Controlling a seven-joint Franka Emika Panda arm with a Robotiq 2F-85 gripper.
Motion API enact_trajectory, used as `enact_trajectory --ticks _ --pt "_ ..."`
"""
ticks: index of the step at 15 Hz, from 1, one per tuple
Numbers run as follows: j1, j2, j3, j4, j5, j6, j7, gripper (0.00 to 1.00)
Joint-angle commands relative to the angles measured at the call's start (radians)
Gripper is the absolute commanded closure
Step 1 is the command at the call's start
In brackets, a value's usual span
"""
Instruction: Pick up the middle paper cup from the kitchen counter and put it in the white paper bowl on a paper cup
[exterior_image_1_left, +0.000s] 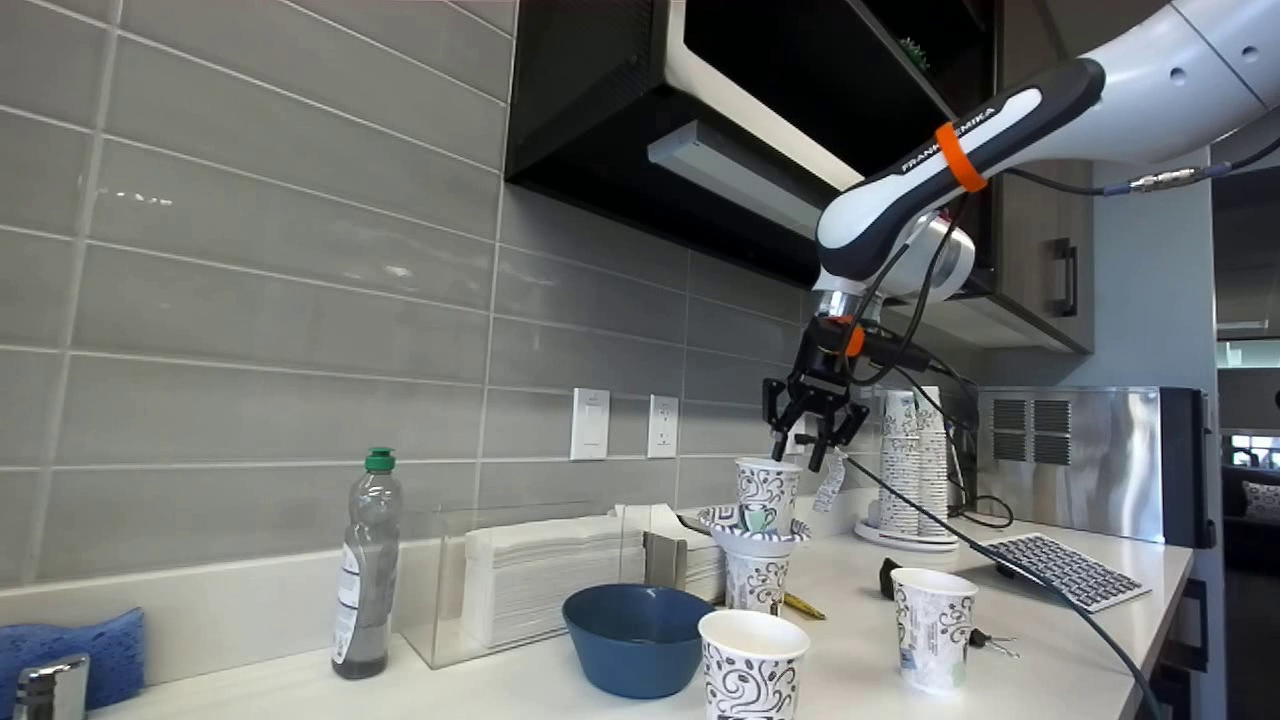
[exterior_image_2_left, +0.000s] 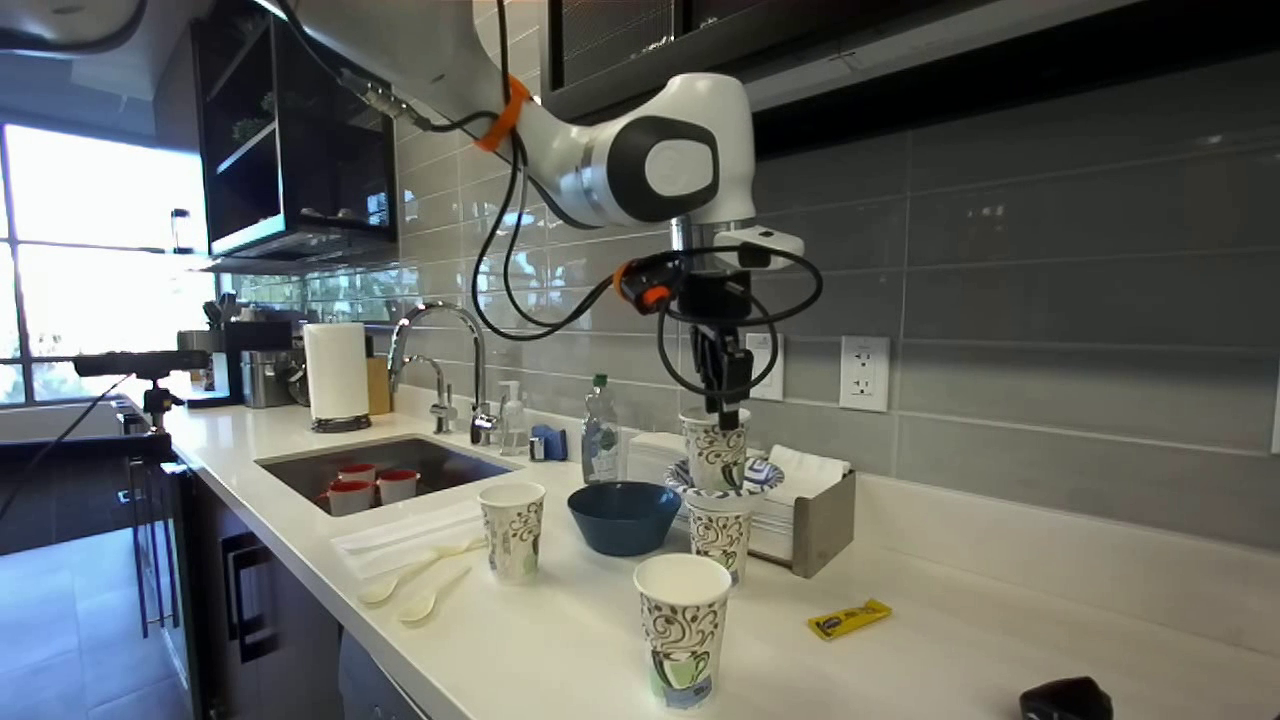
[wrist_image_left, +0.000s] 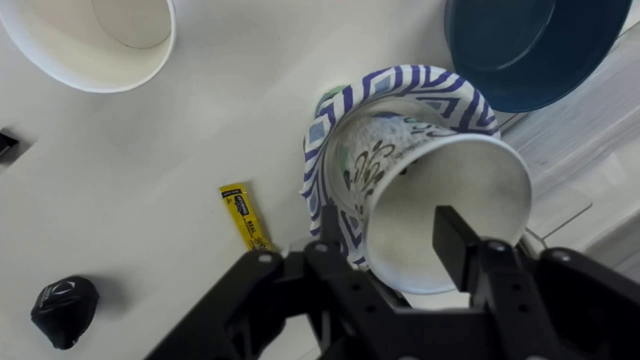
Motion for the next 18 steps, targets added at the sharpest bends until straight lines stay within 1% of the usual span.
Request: enact_trajectory --ticks 1,3,5,8,12,14,15,16,18 --pt "-0.006 0.002 0.002 0.030 0.036 0.009 0.000 0.15" --pt "-0.008 -0.018 0.000 0.022 0.035 0.029 -0.018 0.01" --pt "-0.010 -0.052 -0.002 -0.012 0.028 0.098 -0.085 0.00" --pt "-0.015 -0.114 -0.008 -0.073 0.059 0.208 -0.268 0.00" --pt "-0.003 -0.221 -0.030 -0.165 0.193 0.280 -0.555 0.00" --pt "0.012 -0.278 -0.052 -0.204 0.257 0.272 -0.699 0.00" --pt "0.017 -0.307 -0.064 -0.224 0.266 0.256 -0.754 0.00" --pt "0.022 -0.330 -0.076 -0.241 0.272 0.244 -0.798 0.00" --pt "0.026 -0.375 -0.098 -0.273 0.260 0.207 -0.832 0.00"
